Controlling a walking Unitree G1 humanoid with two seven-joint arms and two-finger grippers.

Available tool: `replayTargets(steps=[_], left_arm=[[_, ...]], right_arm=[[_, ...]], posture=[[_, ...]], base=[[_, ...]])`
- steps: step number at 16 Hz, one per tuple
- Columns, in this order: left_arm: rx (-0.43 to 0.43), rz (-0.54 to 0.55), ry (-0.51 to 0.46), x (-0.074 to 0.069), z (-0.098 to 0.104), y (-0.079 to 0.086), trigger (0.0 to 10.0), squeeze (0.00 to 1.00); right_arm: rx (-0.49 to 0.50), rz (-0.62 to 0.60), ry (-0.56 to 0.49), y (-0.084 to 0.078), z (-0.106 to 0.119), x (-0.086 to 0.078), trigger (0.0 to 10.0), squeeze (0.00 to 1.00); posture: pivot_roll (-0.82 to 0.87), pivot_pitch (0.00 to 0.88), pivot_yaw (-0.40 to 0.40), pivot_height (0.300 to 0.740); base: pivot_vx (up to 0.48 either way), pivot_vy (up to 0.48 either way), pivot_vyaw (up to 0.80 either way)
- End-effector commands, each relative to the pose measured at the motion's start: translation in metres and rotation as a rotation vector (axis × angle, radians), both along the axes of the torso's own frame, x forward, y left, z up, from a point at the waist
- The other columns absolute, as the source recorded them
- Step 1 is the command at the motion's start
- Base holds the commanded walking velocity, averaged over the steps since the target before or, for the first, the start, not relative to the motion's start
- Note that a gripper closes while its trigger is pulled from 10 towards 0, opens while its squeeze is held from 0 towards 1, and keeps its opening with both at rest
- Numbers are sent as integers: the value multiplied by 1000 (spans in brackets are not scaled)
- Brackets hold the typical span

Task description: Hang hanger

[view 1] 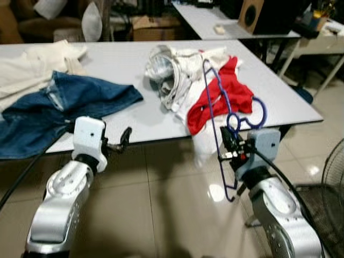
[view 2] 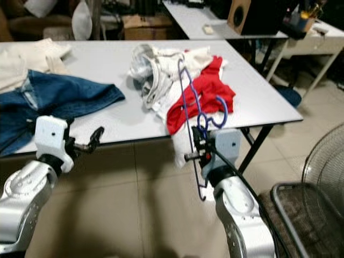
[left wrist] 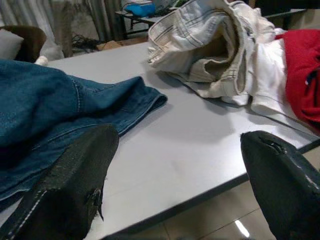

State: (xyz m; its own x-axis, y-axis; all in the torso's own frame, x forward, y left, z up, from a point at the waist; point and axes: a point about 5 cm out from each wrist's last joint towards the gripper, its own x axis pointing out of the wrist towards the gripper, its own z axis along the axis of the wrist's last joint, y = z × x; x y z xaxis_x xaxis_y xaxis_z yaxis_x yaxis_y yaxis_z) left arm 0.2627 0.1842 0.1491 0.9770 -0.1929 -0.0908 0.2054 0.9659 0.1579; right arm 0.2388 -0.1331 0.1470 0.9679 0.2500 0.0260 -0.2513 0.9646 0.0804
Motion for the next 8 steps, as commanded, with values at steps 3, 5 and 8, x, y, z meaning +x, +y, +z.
replayTargets(steps=[3,5,8], left_arm=[[4,-12,-6,3,1,-4,10000,0],[6,-2,-9,3,0,-3,10000,0],[17,-4,-9,4,2,0,10000,0]], right_arm=[[-5,-10,0,-3,1,4,10000,0],[-3,-17,4,-4,-1,8,10000,0],[0,-12,3,-3,0,9,10000,0]], posture=[[-99,0,-13,740],[-88,0,-15,740],[-86,0,-14,740]], base=[[0,340,0],[0,343,0],[0,342,0]])
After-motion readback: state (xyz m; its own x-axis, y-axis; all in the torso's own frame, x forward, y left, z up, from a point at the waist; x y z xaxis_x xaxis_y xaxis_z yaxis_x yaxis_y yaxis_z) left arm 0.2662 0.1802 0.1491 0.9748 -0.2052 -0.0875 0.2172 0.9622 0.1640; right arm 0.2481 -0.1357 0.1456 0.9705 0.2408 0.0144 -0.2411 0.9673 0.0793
